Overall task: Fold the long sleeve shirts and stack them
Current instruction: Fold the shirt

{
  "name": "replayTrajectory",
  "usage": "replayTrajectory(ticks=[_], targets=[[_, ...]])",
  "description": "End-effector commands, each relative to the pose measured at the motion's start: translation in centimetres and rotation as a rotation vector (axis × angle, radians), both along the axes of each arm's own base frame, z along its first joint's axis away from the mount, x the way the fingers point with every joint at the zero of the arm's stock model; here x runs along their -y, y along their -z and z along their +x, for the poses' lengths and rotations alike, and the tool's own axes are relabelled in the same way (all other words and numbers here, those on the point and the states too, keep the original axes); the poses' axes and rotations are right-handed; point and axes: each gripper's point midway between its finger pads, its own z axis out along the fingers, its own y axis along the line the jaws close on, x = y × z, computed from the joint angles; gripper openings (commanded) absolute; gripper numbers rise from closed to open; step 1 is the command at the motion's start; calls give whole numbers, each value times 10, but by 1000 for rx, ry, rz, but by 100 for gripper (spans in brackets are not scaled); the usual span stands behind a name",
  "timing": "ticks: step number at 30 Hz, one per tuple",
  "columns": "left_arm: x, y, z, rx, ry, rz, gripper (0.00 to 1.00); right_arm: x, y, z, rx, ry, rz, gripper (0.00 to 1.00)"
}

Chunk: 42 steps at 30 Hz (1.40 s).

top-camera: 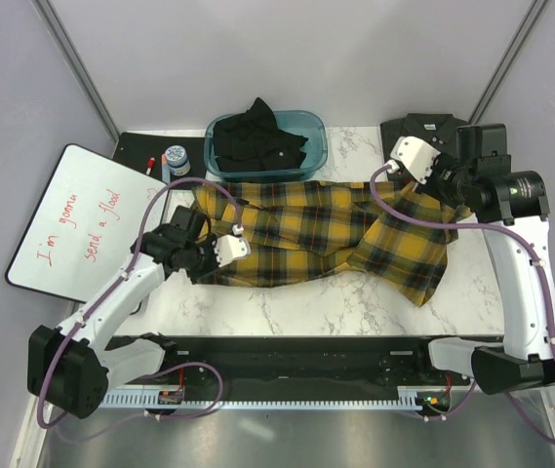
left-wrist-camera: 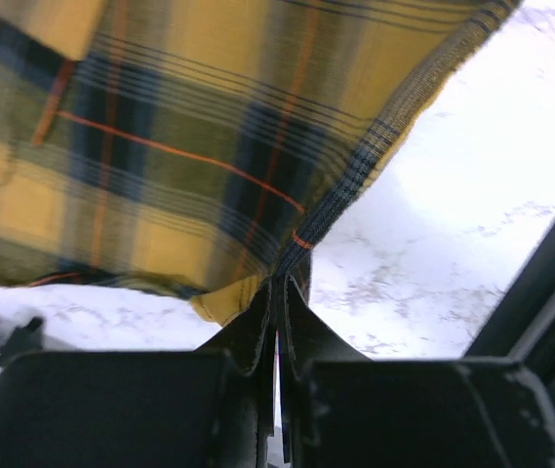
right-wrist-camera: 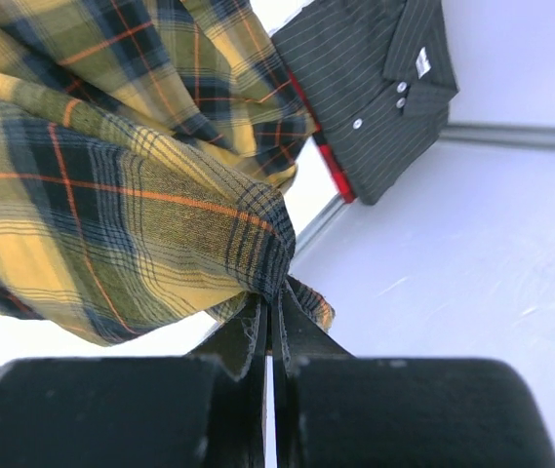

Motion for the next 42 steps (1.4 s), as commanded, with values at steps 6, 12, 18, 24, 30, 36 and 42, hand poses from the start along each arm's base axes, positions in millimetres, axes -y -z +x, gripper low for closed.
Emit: replayTrajectory(ticks=[6, 12, 18, 24, 30, 36, 42], targets=[[2, -39, 77, 115, -106, -44, 2, -10, -32, 70, 201, -190, -200, 0], [-8, -33, 122, 134, -162, -27, 2, -28, -25, 118, 266, -255, -277, 0], [-15, -22, 144, 119, -207, -37, 2, -46, -14, 168, 331, -294, -345, 0], [-17, -9, 151, 105, -239, -34, 2, -73, -1, 213, 417, -325, -388, 0], [-19, 4, 156, 87, -260, -20, 2, -106, 12, 235, 470, -400, -448, 4], [-31, 17, 166, 34, -387, -19, 16, -81, 40, 247, 369, -201, -489, 80], [-36, 7, 160, 8, -448, -85, 29, 12, 28, 196, 91, 42, -119, 86]])
